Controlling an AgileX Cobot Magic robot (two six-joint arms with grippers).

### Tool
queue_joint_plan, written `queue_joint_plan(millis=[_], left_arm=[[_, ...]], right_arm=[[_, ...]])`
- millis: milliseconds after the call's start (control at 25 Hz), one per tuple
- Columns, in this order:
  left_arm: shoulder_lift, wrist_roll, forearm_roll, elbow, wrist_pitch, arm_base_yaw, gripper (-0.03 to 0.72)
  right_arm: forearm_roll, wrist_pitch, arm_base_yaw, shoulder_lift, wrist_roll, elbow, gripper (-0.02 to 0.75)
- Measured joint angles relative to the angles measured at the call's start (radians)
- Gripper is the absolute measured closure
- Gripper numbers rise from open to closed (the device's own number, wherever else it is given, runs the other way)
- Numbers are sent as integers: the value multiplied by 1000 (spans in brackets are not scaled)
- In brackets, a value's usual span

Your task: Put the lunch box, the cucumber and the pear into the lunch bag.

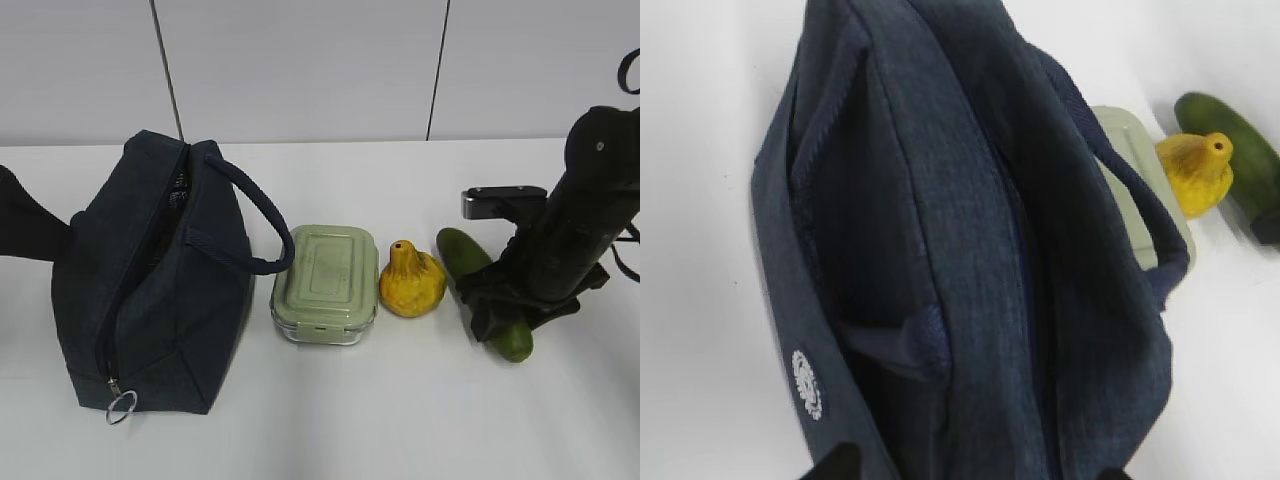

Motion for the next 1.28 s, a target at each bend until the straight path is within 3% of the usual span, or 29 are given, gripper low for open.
queue_joint_plan(millis=[400,720,960,1280], left_arm=[[71,14,11,0,-2,0,281],[177,36,-11,-1,-20,0,395],[189,45,-25,-2,-21,-1,655],[189,48,-46,-2,-26,-2,685]], right_arm=[[-22,0,2,-213,24,1,360],[148,4,41,-280,-77,2,360],[226,14,194,-282,-113,-74,360],[390,-48,418,-264,-160,-264,360]])
